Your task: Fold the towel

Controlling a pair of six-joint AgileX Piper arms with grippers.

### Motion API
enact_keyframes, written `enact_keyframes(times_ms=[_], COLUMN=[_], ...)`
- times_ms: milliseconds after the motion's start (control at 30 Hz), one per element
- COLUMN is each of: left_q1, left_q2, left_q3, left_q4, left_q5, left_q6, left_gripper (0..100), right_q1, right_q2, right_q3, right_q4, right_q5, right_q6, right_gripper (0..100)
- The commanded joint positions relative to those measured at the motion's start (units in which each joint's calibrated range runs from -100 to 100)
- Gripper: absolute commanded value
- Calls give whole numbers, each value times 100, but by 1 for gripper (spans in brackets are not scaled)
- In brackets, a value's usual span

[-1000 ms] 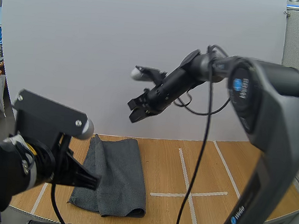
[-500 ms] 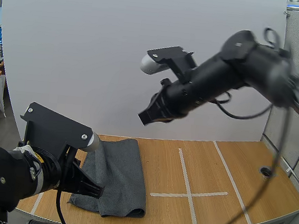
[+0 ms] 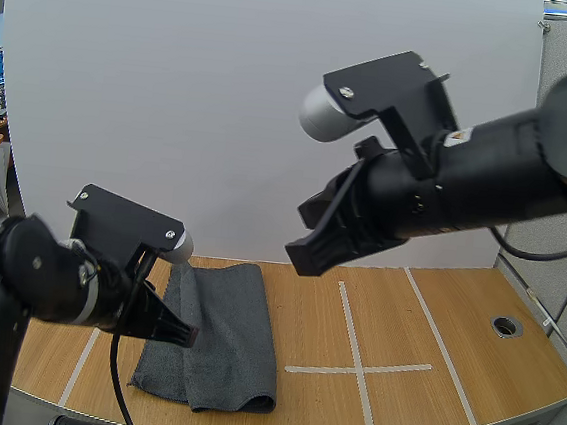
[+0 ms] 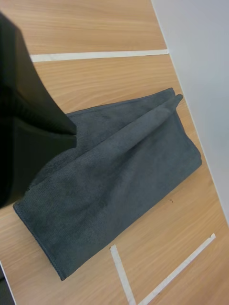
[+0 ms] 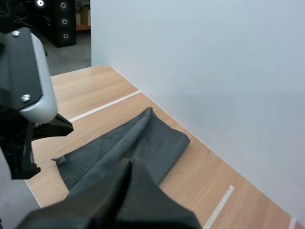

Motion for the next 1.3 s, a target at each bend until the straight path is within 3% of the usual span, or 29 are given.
enact_keyframes(times_ms=[0, 167, 300, 400, 467, 533, 600, 667, 967, 1067, 1133, 1233, 1267], left_q1=[-14, 2, 195, 645, 840, 1237, 1436, 1502, 1502, 1502, 1502, 1502, 1502], left_q2=[569, 1546, 2033, 2390, 2561, 2906, 3230, 3499, 4110, 4236, 4308, 4414, 4443], left_q3=[8, -45, -45, -45, -45, -45, -63, -77, -77, -77, -77, -77, -77], left_q4=[-209, -706, -1058, -1385, -1668, -2249, -2516, -2597, -2475, -2448, -2433, -2420, -2420], left_q5=[-406, -564, -614, -503, -278, 688, 1514, 1851, 1851, 1851, 1851, 1851, 1851], left_q6=[237, 628, 1178, 1899, 2255, 2983, 3397, 3555, 3545, 3451, 3368, 3193, 3111], left_gripper=[0, 0, 0, 0, 0, 0, 0, 0, 2, 26, 49, 94, 100], right_q1=[-17, 4, 150, 342, 427, 542, 562, 562, 562, 562, 569, 585, 604], right_q2=[-445, -714, -802, -892, -908, -919, -919, -919, -919, -919, -919, -919, -919], right_q3=[9, 9, 9, 9, 9, 9, 9, 9, 9, 9, 9, 9, 9], right_q4=[-249, -470, -721, -945, -973, -973, -973, -973, -973, -973, -973, -962, -951], right_q5=[0, 0, 0, 0, 0, 0, 0, 0, 0, 0, 0, 0, 0], right_q6=[204, 517, 825, 1062, 1152, 1268, 1268, 1268, 1268, 1268, 1268, 1268, 1268], right_gripper=[0, 0, 0, 0, 0, 0, 0, 0, 0, 0, 0, 0, 0])
